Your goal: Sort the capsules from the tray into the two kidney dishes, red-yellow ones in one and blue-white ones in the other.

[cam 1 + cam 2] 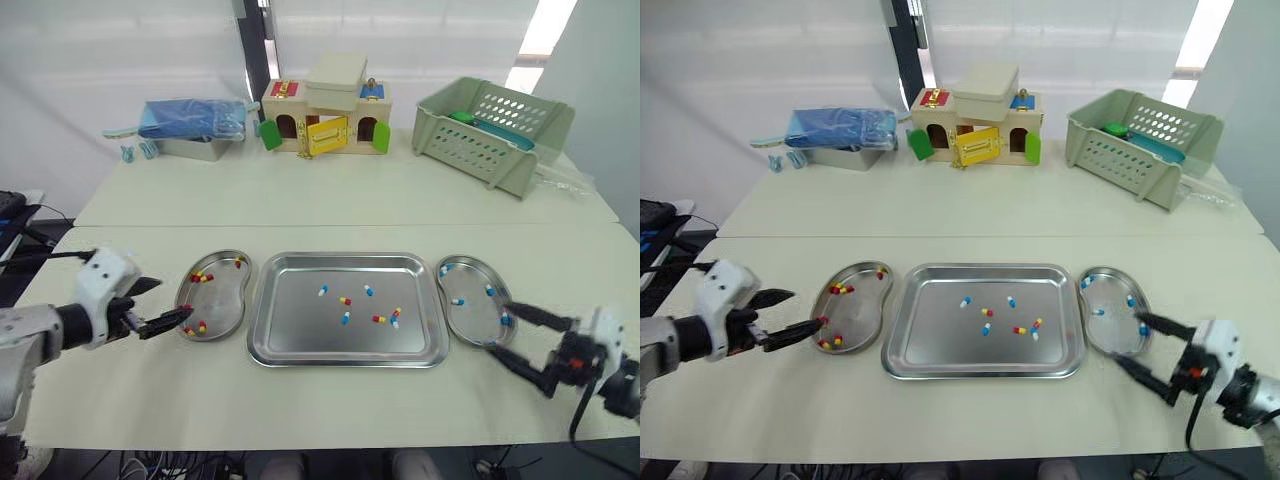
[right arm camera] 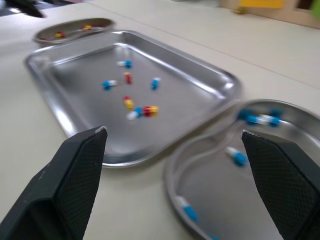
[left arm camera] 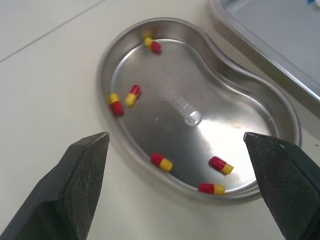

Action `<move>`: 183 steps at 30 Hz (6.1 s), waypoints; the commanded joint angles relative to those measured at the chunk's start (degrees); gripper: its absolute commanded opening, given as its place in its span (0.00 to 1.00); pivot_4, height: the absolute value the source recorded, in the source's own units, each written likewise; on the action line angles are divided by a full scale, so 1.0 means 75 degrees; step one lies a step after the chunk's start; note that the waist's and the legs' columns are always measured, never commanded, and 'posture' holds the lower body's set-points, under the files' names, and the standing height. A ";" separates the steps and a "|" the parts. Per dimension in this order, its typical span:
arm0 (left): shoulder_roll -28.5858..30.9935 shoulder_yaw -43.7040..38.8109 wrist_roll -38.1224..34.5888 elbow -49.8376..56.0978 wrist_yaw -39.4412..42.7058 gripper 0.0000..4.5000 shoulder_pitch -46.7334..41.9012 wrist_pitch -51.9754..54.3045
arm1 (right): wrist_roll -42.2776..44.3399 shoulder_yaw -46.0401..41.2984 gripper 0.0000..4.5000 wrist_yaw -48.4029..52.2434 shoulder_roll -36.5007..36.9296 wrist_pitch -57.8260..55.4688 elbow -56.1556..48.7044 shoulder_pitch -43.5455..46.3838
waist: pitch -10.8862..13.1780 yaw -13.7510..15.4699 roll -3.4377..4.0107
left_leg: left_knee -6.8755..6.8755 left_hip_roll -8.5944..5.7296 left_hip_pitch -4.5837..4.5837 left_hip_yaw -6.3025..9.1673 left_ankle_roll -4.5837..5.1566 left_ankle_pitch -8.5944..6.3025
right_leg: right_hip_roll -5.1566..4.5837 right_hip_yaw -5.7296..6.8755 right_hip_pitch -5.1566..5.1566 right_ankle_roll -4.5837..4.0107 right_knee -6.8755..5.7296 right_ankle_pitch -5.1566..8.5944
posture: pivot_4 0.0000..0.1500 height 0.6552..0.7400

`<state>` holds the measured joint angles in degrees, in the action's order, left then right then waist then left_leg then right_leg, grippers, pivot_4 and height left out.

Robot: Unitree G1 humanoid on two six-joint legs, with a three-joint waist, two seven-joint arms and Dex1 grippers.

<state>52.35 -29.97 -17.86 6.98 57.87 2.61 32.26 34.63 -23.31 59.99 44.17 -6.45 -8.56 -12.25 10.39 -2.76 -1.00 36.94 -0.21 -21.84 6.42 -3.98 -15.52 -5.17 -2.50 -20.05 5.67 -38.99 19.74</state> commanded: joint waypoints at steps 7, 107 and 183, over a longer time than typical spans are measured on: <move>-0.0567 -0.2378 0.0136 -0.0995 -0.0644 0.99 0.1828 -0.1734 | -0.1027 -0.0316 1.00 0.0311 0.1052 0.0367 0.3256 0.1350 | 0.0000 0.0013 -0.0001 | 0.0000 -0.0005 0.0003 -0.0010 0.0001 -0.0001 | -0.0008 -0.0002 0.0004 -0.0007 0.0003 0.0002 | 1.00 1.00; -0.5351 0.3076 -0.1526 0.1551 -0.1417 1.00 0.5968 -1.0128 | -0.6065 0.7021 0.00 0.0978 -0.5023 0.0221 0.7792 1.0363 | 0.0003 -0.0296 0.0011 | -0.0008 -0.0004 -0.0023 -0.0011 -0.0002 -0.0009 | 0.0002 -0.0022 -0.0055 -0.0018 0.0003 -0.0004 | 1.00 1.00; 0.1028 -0.1181 -0.1351 -0.3779 0.0293 1.00 0.2198 -0.4825 | -0.2112 0.0564 0.99 0.2598 0.2077 0.1450 0.5031 0.2490 | 0.0017 -0.0068 0.0031 | -0.0019 0.0004 -0.0001 -0.0020 0.0000 -0.0009 | 0.0004 -0.0003 -0.0014 -0.0025 0.0012 0.0000 | 1.00 1.00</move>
<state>58.86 -37.93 -28.77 -19.63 59.09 20.03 -3.00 18.65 -17.93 79.78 59.58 3.23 29.43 6.25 10.52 -3.27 -0.77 36.80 -0.17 -21.85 6.28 -3.99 -15.59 -5.13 -2.51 -20.16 5.47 -38.92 19.75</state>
